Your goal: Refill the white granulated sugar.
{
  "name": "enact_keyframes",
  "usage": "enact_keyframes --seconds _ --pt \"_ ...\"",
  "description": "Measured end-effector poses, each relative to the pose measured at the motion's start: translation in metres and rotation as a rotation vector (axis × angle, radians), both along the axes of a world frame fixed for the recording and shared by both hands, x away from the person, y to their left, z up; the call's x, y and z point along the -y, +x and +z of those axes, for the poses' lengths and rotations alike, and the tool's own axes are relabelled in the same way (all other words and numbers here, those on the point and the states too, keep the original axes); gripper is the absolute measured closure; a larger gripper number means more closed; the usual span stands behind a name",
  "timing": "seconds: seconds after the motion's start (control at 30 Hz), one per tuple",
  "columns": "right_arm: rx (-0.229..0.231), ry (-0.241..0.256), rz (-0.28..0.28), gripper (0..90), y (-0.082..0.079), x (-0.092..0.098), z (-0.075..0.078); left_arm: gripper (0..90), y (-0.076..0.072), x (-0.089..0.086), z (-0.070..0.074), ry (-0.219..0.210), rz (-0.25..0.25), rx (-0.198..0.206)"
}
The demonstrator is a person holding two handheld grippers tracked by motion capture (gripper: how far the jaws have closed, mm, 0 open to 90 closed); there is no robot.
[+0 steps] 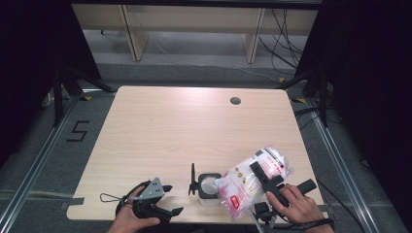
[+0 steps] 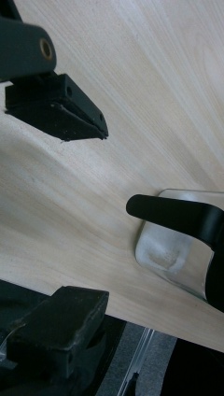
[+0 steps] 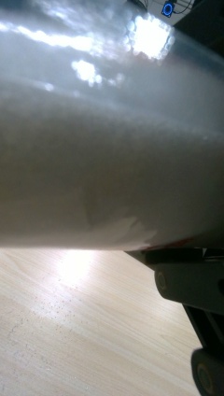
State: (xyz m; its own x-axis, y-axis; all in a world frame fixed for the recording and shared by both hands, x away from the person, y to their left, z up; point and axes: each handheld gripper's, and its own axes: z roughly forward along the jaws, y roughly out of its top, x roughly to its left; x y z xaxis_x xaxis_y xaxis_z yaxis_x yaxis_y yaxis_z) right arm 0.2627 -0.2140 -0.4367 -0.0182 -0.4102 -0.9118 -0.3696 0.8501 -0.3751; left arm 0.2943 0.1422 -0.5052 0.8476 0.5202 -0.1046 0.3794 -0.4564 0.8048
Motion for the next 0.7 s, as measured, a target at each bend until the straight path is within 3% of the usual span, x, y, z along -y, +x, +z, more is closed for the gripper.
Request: enact_keyframes --seconds 0.1,0.13,0.27,0.3,0.5,0.57,0.67,0.7 --pt "0.000 -0.001 0.001 45.0 -0.0007 0.0000 -0.0001 17.4 -0.0019 0.0028 -0.0002 -0.028 0.008 -0.018" --pt "-0.004 0.001 -0.004 45.0 -0.0011 0.0004 -0.0003 17.4 -0.0010 0.0017 0.0003 -0.007 0.004 -0.013" --pt "-0.010 0.023 -0.026 45.1 -0.0021 0.0021 -0.0020 17.4 -0.0007 0.0018 0.0003 -0.008 0.003 -0.015" --pt "0.000 0.004 -0.012 45.2 -0.0015 0.0010 0.0000 17.4 -0.0008 0.0017 0.0002 -0.009 0.002 -0.015" --pt "0.000 0.003 -0.005 45.4 -0.0021 0.0000 0.0009 17.4 -0.0007 0.0014 0.0003 -0.006 0.003 -0.014" --pt "-0.012 0.030 -0.026 45.5 -0.0035 0.0014 -0.0012 17.4 -0.0010 0.0018 0.0002 -0.010 0.004 -0.013" --pt "0.000 0.008 -0.003 45.6 -0.0017 0.0001 0.0012 17.4 -0.0008 0.0016 0.0002 -0.007 0.004 -0.015" --pt "-0.007 0.029 -0.022 45.7 -0.0029 0.0018 -0.0003 17.4 -0.0008 0.0014 0.0003 -0.007 0.003 -0.014"
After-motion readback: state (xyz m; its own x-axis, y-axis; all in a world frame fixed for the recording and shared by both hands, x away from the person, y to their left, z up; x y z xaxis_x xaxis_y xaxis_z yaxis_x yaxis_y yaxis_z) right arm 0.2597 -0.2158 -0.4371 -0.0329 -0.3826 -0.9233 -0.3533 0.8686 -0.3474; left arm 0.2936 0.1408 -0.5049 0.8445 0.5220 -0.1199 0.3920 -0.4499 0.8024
